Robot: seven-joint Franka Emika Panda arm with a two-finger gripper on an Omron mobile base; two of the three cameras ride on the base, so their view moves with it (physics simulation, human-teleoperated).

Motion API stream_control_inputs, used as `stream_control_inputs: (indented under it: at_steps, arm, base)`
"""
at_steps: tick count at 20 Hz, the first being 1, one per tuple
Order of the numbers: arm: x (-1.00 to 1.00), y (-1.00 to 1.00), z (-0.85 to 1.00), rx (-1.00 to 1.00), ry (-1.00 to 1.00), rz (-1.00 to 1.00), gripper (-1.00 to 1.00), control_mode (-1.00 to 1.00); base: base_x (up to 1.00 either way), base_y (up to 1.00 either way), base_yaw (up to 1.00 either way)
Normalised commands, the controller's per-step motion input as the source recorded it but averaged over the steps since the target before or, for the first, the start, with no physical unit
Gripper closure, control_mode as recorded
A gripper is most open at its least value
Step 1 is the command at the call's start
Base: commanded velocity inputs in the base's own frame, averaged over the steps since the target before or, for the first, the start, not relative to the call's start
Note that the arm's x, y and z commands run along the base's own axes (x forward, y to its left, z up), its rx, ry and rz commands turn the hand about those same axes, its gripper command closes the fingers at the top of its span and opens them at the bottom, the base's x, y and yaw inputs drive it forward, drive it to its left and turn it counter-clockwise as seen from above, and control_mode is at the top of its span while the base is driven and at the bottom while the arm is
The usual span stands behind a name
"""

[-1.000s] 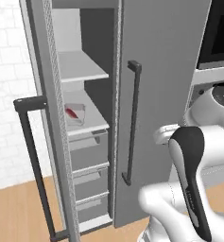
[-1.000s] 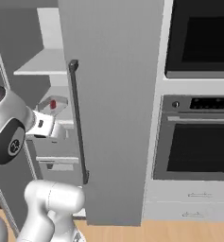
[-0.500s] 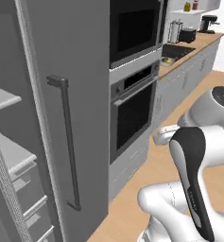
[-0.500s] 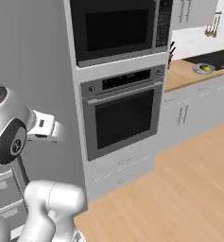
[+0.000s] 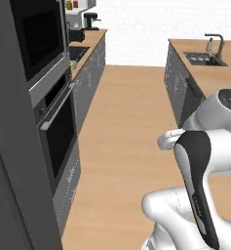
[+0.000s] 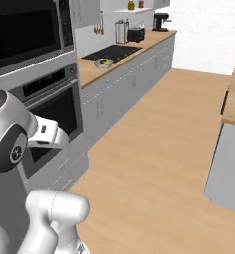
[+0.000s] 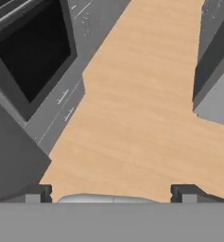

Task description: Take the meat container that has the steak and place it on the second highest rack of the freezer. Then take the vegetable container that has the avocado and lemon and place it on the highest rack of the freezer.

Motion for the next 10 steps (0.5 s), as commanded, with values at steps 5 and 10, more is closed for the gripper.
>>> stream_control_inputs:
  at_steps: [5, 10]
  arm:
    - [0.00, 0.00, 0.00, 0.00, 0.00, 0.00, -1.00, 1.00]
    - [0.00, 0.00, 0.00, 0.00, 0.00, 0.00, -1.00, 1.00]
  base:
    - [0.88, 0.02, -0.51]
    - [1.00, 0.00, -0.42]
